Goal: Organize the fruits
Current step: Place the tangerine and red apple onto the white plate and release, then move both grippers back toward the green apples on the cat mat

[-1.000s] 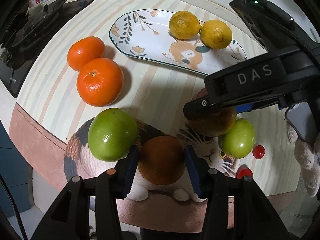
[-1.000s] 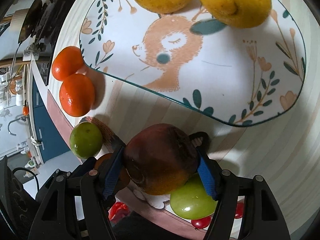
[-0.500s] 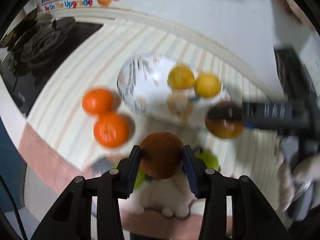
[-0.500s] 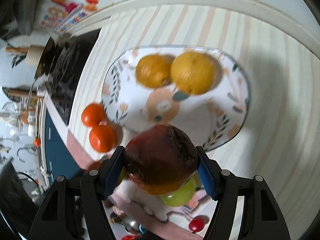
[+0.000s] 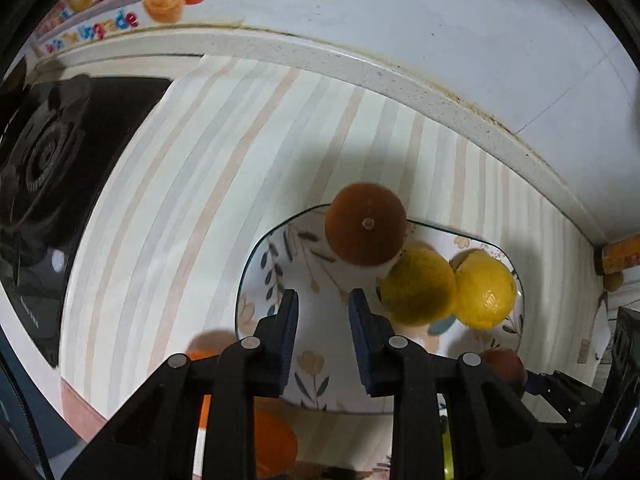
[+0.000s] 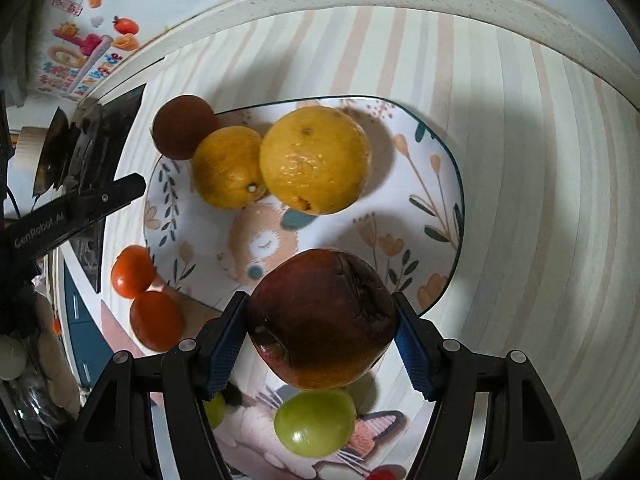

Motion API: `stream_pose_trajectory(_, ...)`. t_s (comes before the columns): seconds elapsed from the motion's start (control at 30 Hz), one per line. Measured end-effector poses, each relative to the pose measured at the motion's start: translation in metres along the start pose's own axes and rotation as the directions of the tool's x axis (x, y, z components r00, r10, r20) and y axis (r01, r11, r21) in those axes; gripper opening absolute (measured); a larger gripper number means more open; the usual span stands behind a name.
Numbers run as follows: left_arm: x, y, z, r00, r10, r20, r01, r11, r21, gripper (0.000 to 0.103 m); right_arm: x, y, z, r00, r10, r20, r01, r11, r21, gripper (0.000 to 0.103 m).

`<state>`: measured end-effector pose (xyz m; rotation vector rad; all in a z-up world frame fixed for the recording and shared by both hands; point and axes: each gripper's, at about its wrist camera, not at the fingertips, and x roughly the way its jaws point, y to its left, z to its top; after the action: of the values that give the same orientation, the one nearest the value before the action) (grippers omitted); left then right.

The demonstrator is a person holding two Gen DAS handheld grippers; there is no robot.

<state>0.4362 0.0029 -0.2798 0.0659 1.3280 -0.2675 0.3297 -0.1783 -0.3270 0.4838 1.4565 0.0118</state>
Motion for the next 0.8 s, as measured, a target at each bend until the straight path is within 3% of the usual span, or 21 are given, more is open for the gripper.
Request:
stream_pose_trajectory(0.43, 0.016, -0.007, 0.004, 0.998, 0.020, -0.052, -0.019, 1.000, 0.022, 0.024, 0.001, -0.009, 0.010, 0.999, -0.032, -0.009, 0.033, 0.998, 0.048, 0.074)
stream_pose_trajectory(0.53, 0.007, -0.005, 0.001, 0.998, 0.034, -0.051, -0.034, 0.999, 0.010, 0.026, -0.009, -0.009, 0.011, 1.000, -0.021, 0.002, 0.021, 0.998, 0.057, 0.094)
stream_pose_trajectory(0.6, -0.002, -0.003, -0.004, 0.998, 0.048, -0.045, -0.048, 0.999, 0.000, 0.029, -0.019, -0.004, 0.010, 0.999, -0.041, 0.013, 0.041, 0.998, 0.041, 0.094)
stream_pose_trajectory(0.73, -0.023, 0.004, -0.020, 0.997, 0.074, -0.022, -0.074, 0.997, -0.036, 0.047, -0.039, 0.009, 0.004, 0.993, -0.112, 0.038, 0.113, 0.993, -0.030, 0.096)
stream_pose_trajectory(0.77, -0.029, 0.007, -0.026, 0.996, 0.084, -0.020, -0.085, 0.995, -0.045, 0.063, -0.043, 0.012, 0.003, 0.992, -0.121, 0.044, 0.123, 0.992, -0.042, 0.096)
stream_pose_trajectory(0.8, -0.034, 0.008, -0.031, 0.995, 0.096, -0.015, -0.096, 0.994, -0.052, 0.073, -0.047, 0.013, 0.001, 0.990, -0.133, 0.050, 0.136, 0.989, -0.055, 0.096)
